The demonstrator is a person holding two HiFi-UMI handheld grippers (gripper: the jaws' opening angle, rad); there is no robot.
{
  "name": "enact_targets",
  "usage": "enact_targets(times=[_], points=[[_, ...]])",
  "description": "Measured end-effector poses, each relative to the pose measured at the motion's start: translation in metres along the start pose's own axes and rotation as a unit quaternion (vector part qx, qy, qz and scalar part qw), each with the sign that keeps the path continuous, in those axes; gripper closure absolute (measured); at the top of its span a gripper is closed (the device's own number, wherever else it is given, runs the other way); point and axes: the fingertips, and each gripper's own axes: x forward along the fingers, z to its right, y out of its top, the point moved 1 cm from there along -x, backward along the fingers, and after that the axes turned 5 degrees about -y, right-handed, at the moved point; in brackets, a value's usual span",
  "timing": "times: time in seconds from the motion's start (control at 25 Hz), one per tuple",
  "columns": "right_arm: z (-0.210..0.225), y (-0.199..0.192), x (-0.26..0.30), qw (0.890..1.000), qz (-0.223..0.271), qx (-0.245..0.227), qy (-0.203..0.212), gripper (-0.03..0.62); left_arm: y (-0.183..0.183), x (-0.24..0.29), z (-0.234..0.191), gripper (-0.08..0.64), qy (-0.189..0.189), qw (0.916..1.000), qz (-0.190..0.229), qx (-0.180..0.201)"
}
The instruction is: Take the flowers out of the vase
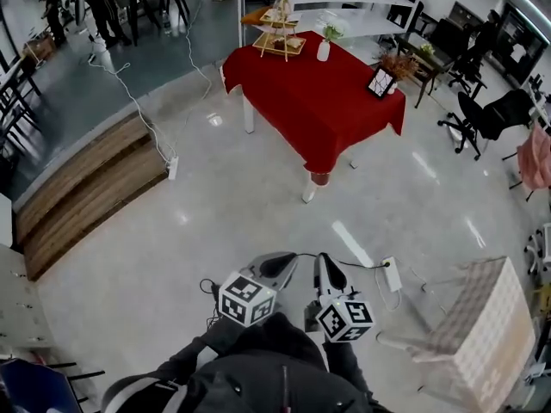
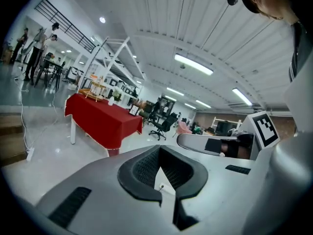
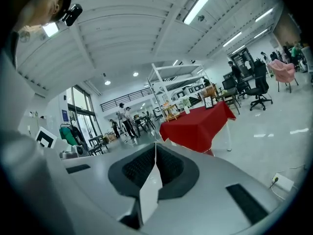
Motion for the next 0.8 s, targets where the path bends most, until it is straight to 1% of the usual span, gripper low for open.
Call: enact_targets(times=[0.2,0.4,0.64,0.8], points=[[0.009,-0.003,-0.022,1.000,0.012,0.013,0.001,0.580,-0.011,-0.001,0.022,0.551,0.013,0.9999,0.002,0.009],[0.003,-0.003,-0.037,0.999,0.013,0.026,0.014,0.580,-0.010,-0.009,0.038,0.551,0.019,0.9997,0.004,0.011],[0.003,-0.001,-0.038,0.999,0.013,0.030,0.024,0.580,-0.009,-0.006,0.038,0.551,0.029,0.9995,0.007,0.012],[0.007,0.001,-0.029,0.999,0.006,0.034,0.034,0.580,-0.005,0.005,0.033,0.551,0.031,0.9994,0.008,0.013]])
